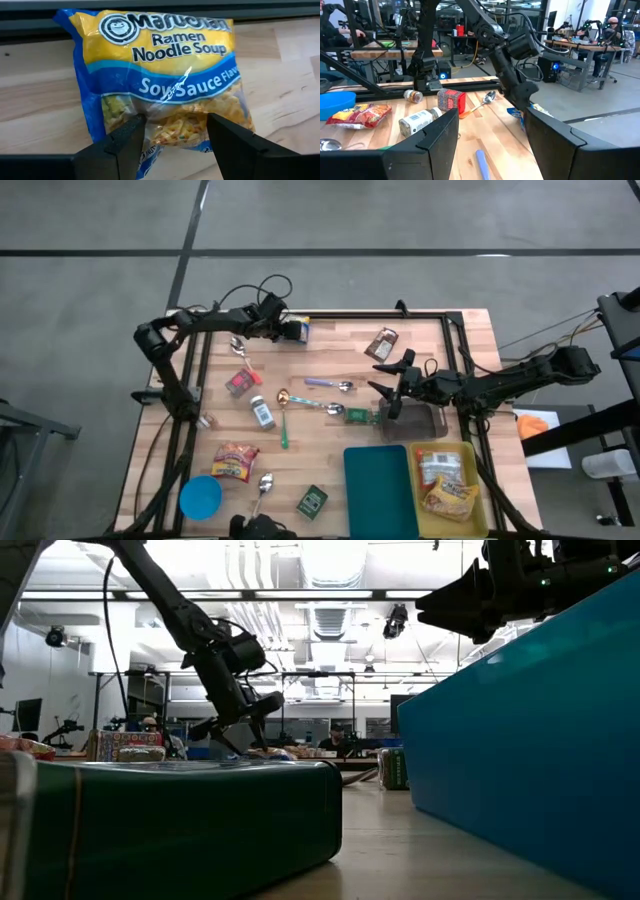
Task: Pick & Place Food Item
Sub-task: Put the blue noodle pack into the yellow bin
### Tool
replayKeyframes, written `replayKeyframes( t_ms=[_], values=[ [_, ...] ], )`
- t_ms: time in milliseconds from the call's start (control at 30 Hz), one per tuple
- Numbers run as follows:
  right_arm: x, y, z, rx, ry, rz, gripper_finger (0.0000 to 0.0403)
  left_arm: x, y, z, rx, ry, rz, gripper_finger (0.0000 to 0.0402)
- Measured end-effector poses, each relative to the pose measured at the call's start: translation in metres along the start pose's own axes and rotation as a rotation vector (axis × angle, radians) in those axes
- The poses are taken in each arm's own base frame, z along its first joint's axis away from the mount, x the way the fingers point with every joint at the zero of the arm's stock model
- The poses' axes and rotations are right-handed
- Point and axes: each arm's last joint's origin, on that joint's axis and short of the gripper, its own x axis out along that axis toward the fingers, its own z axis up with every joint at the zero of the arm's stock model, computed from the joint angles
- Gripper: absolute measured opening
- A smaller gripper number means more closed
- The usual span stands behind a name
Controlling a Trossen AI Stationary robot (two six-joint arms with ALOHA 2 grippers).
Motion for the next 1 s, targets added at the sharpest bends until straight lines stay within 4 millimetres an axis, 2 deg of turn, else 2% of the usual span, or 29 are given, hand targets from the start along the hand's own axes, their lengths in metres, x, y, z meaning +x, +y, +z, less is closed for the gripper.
replayKeyframes(
  t_ms=[433,833,1000],
  values=[
    [0.000,0.000,0.000,0.000,0.000,0.000,0.0221,0.000,-0.007,-0.006,0.010,0.050,-0.062,0.0221],
    [0.000,0.000,0.000,0.000,0.000,0.000,0.0221,-0.004,-0.046,-0.040,0.051,0.177,-0.203,0.0221],
    [0.000,0.000,0.000,0.000,0.000,0.000,0.0221,-0.016,-0.059,-0.049,0.091,0.185,-0.255,0.0221]
  ],
)
